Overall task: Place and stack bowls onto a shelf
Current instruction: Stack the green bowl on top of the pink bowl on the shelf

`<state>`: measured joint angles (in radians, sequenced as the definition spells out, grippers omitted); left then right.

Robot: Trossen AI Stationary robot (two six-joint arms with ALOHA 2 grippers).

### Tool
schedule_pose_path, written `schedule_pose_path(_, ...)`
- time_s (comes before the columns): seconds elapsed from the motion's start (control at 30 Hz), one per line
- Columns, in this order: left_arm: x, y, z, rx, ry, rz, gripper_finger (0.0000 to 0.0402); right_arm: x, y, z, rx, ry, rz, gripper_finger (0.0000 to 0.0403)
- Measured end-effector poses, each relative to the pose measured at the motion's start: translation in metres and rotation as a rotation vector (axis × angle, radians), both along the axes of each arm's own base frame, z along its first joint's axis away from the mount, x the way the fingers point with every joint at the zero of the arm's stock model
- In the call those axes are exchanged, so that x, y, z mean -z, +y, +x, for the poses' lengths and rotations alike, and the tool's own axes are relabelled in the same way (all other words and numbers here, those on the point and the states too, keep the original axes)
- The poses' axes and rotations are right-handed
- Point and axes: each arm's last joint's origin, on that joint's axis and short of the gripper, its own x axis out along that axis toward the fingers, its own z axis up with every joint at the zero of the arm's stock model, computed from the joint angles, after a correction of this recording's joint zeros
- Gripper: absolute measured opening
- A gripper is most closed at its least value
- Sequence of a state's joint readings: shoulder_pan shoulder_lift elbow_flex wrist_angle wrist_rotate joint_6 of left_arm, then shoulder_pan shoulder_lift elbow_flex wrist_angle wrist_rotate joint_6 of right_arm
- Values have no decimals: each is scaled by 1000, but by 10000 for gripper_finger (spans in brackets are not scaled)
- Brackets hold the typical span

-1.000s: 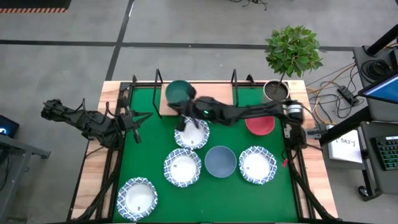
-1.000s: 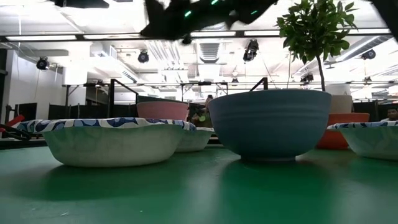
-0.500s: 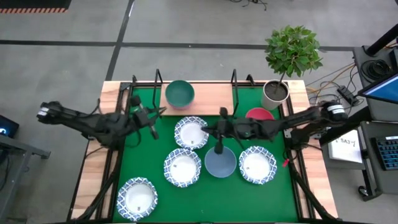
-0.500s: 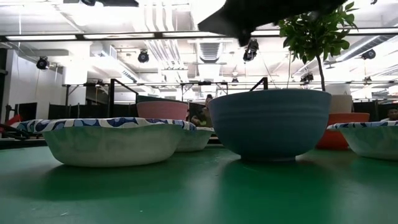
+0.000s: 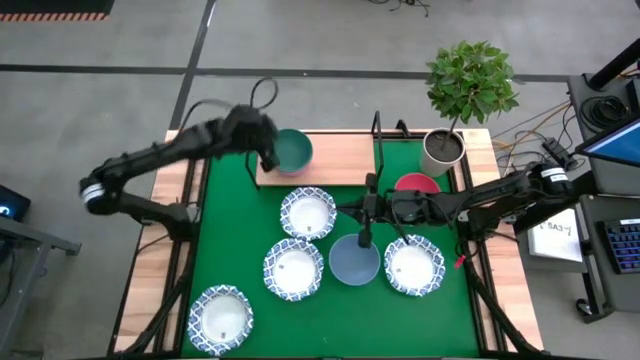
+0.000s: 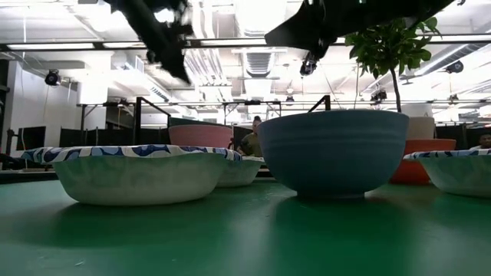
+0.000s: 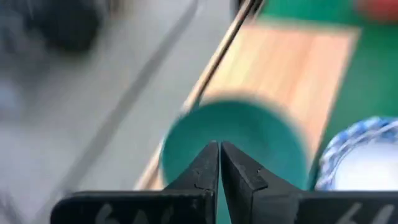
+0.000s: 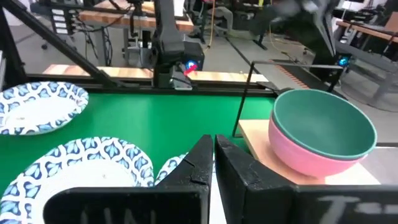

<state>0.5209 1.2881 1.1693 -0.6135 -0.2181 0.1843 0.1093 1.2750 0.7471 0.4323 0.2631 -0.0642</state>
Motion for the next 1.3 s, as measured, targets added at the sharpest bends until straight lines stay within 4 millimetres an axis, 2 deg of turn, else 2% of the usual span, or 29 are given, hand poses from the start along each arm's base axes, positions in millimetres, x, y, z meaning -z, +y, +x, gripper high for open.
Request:
schedule_pose_path(0.13,18,28,8,-127,163,-147,0,5,0,-1,-2,41,-10,9)
schedule_pose_path(0.27,29,37,21,-123,211,-167,0,8,0,-2,-2,52,-11,9)
schedule_pose_path(0.37,36,42,25,-161,260,-143,0,10,0,-2,-2,56,-12,9)
schedule_pose_path(0.7,32,44,21,-253,288,-32,0,10,0,-3,-2,58,-15,9)
schedule_pose_path(0.97,47,46,25,-250,332,-53,0,11,0,-3,-1,58,3,9)
schedule_pose_path(1.3,57,49,29,-250,360,-69,0,12,2,-4,-3,60,12,9)
